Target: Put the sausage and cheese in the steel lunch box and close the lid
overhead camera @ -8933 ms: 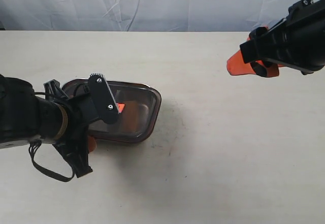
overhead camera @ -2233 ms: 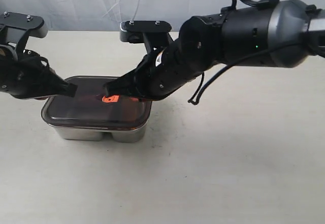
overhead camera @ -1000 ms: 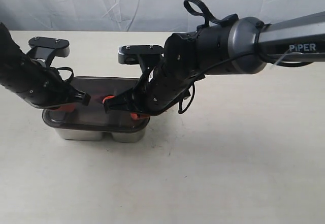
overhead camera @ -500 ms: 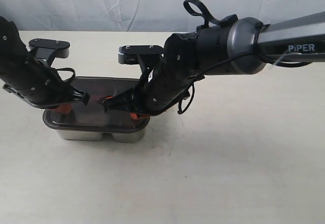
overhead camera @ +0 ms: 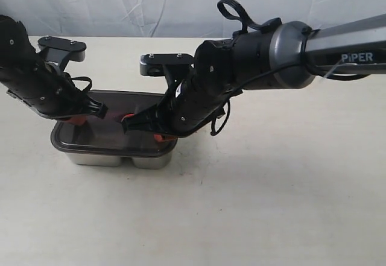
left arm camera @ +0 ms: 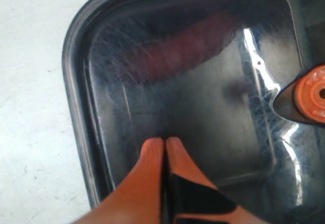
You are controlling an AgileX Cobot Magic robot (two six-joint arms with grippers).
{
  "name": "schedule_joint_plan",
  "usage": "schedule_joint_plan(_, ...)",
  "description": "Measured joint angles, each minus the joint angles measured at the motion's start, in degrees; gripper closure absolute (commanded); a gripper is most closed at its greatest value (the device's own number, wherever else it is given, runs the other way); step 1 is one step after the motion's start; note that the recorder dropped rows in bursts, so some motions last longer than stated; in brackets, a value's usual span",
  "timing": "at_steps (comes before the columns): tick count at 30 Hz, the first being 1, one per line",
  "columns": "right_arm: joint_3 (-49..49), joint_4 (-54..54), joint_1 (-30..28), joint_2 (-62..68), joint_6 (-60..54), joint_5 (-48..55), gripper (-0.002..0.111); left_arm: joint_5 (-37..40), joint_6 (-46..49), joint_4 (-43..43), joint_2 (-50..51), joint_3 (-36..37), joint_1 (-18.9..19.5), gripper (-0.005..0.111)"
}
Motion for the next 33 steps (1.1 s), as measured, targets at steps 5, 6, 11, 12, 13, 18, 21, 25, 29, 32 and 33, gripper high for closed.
schedule_joint_plan(5,0.00,0.00,0.00,-0.16,0.00,0.00,0.109,-1.09,0.00,0.36,-0.30,0.00,0.00,0.107)
schedule_joint_plan(6,0.00,0.00,0.00,-0.42,0.00,0.00,0.109,-1.80,0.00,0.64,-0.89,0.00,0.00,0.107)
schedule_joint_plan(11,0.36,-4.35,0.00,-6.12,0.94,0.13,0.109,-5.95,0.10,1.65,-11.29,0.00,0.00,0.107)
schedule_joint_plan(12,0.36,-6.17,0.00,-8.49,1.70,0.02,0.109,-6.19,0.10,1.78,-13.79,0.00,0.00,0.107)
schedule_joint_plan(13,0.36,-7.93,0.00,-10.55,2.74,0.02,0.109,-6.19,0.10,2.02,-16.38,-0.11,0.00,0.107)
schedule_joint_plan(18,0.36,-21.63,0.00,-22.63,12.72,6.56,0.109,-5.82,0.22,3.12,-32.25,0.89,0.00,0.107)
schedule_joint_plan(21,1.01,-28.75,0.00,-29.00,16.70,13.48,0.109,-4.02,0.22,3.23,-42.46,3.44,0.00,0.107)
schedule_joint_plan(25,6.54,-30.03,0.00,-39.34,18.61,15.54,0.109,1.44,0.22,3.23,-54.34,6.85,0.00,0.107)
schedule_joint_plan(29,16.00,-27.93,0.00,-47.34,19.13,14.38,0.109,6.60,-0.88,2.64,-62.78,9.18,0.00,0.107)
schedule_joint_plan(32,21.43,-25.84,0.00,-50.59,19.28,15.28,0.109,10.74,-1.83,1.67,-67.07,9.71,0.00,0.107)
schedule_joint_plan(33,22.48,-25.24,0.00,-51.31,19.29,15.81,0.109,11.72,-2.07,1.67,-67.98,9.71,0.00,0.107)
